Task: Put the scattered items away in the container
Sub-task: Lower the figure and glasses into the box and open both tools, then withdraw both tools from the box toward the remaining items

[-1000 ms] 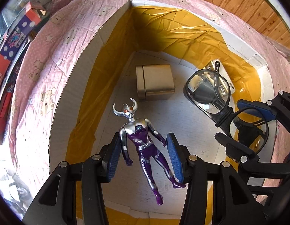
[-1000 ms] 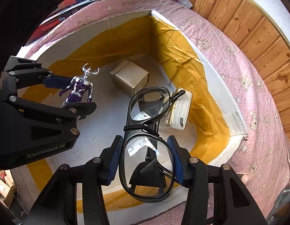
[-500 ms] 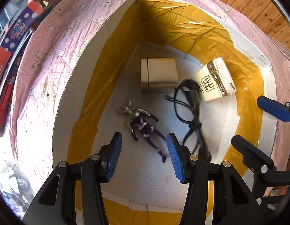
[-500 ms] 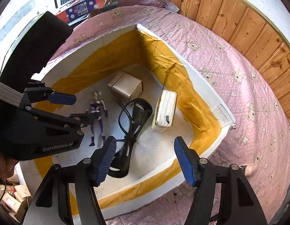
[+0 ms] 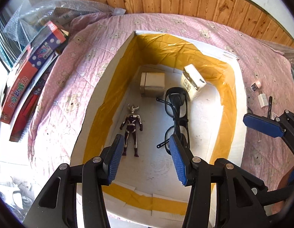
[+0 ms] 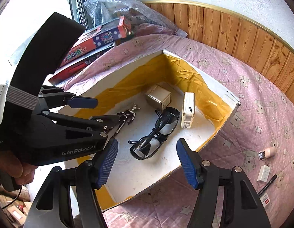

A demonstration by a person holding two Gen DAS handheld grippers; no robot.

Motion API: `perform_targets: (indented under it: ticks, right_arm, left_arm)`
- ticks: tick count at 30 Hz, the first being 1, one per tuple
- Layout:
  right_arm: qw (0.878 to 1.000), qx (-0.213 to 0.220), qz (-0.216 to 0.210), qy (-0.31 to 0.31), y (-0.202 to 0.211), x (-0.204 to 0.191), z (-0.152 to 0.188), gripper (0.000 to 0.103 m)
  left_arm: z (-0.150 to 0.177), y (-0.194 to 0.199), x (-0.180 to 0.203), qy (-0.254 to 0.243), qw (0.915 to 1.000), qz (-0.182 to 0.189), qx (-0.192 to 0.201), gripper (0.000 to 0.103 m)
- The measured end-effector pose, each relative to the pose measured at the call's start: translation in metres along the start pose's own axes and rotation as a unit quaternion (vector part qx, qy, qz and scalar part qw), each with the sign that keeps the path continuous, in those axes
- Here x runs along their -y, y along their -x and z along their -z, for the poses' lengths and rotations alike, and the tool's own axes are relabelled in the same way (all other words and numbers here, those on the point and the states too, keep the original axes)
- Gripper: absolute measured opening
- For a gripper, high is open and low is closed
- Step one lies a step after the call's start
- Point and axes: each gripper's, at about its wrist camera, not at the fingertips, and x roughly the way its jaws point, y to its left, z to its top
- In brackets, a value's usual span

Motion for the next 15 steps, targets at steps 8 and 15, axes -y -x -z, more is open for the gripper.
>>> perform_targets:
  ticks: [8, 15]
  right_arm:
    - [0.997, 0.068, 0.015, -0.021, 0.037, -0.008, 0.052, 0.065]
    - [0.992, 0.097, 0.03, -0.073, 0.074, 0.016, 0.104, 0.065]
  left_arm:
    - [0.051, 0.055, 0.016, -0.007, 0.9959, -0.005, 0.09, 0.053]
    - [0.091, 0.084, 0.059, -0.024, 0.9888, 0.007, 0.147, 0.053]
